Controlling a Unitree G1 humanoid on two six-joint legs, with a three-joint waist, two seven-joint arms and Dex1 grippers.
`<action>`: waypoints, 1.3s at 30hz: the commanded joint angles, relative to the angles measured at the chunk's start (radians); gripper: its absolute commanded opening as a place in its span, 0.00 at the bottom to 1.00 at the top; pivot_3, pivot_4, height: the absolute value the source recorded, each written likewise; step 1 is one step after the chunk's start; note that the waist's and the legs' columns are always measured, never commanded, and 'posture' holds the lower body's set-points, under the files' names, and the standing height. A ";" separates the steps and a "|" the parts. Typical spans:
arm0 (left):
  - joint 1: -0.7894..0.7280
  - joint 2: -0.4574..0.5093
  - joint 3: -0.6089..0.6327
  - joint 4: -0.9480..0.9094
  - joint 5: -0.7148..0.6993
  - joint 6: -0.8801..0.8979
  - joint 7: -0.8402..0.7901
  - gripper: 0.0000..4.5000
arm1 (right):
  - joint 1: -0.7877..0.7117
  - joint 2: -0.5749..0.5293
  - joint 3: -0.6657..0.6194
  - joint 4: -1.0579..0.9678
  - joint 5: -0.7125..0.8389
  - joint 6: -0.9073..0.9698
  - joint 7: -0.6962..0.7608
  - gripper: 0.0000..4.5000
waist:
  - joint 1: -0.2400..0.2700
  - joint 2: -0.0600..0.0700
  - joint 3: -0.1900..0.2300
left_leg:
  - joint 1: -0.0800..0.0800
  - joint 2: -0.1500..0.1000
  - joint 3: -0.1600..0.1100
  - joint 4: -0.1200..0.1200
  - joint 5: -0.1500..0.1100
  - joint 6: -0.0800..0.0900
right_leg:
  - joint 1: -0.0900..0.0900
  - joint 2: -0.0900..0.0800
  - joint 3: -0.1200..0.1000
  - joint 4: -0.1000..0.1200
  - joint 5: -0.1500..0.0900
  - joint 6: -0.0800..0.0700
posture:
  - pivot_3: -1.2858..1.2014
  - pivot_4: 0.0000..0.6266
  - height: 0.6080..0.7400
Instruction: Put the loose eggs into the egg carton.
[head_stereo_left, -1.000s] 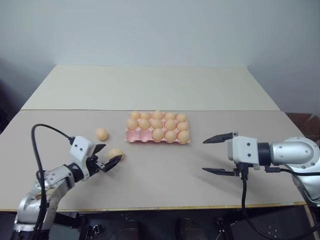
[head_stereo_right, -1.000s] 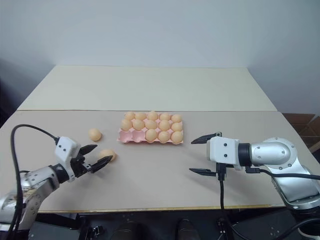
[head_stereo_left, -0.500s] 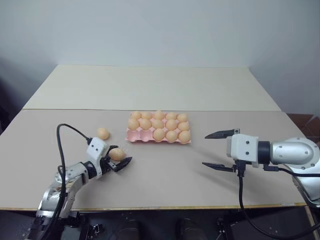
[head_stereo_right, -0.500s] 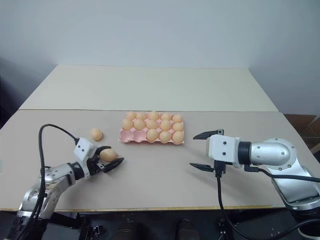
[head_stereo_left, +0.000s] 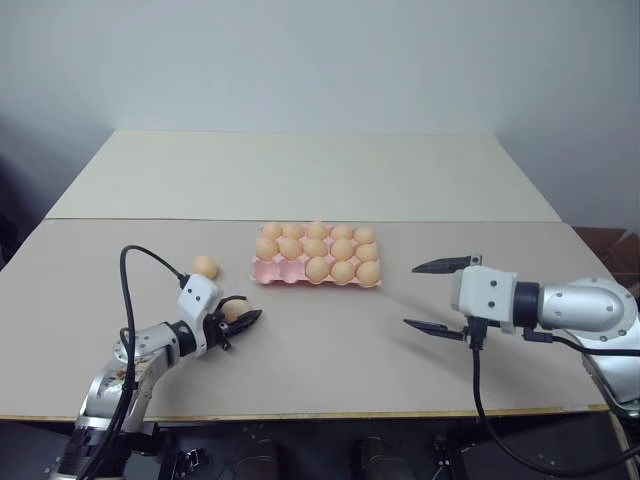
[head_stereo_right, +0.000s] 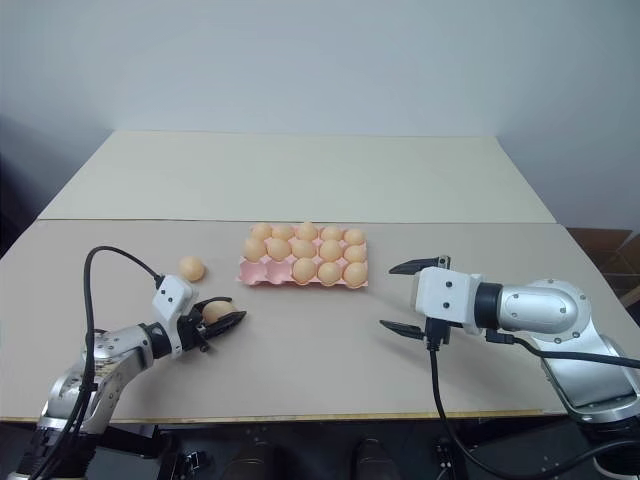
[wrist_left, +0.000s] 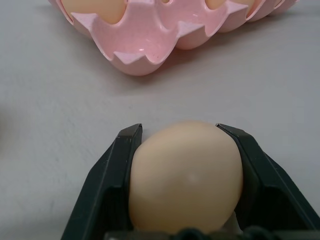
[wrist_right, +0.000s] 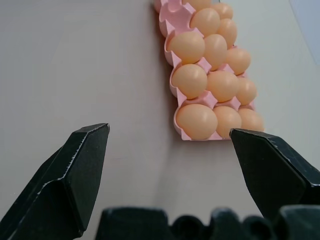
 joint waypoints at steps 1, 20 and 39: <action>-0.033 -0.007 0.019 -0.049 -0.032 0.005 -0.009 0.46 | -0.019 0.008 -0.013 -0.006 -0.010 -0.004 -0.019 1.00 | 0.000 0.000 0.000 | 0.000 0.000 0.000 0.000 0.000 0.000 | 0.000 0.000 0.000 0.000 0.000 0.000 | 0.52 0.24 1.00; -0.494 -0.175 -0.092 0.336 0.064 -0.145 -0.019 0.46 | 0.047 0.066 -0.035 -0.077 -0.075 0.027 -0.144 1.00 | -0.004 -0.001 0.000 | -0.002 -0.002 -0.001 0.009 0.000 0.001 | 0.003 0.000 0.000 0.000 0.003 0.004 | 0.52 0.24 1.00; -0.424 -0.132 0.000 0.226 0.041 -0.184 -0.036 1.00 | 0.026 0.074 -0.012 -0.064 -0.084 0.031 -0.149 1.00 | -0.003 -0.001 0.000 | -0.003 -0.001 -0.002 0.009 0.000 0.001 | 0.003 0.000 -0.001 0.001 0.003 0.004 | 0.52 0.24 1.00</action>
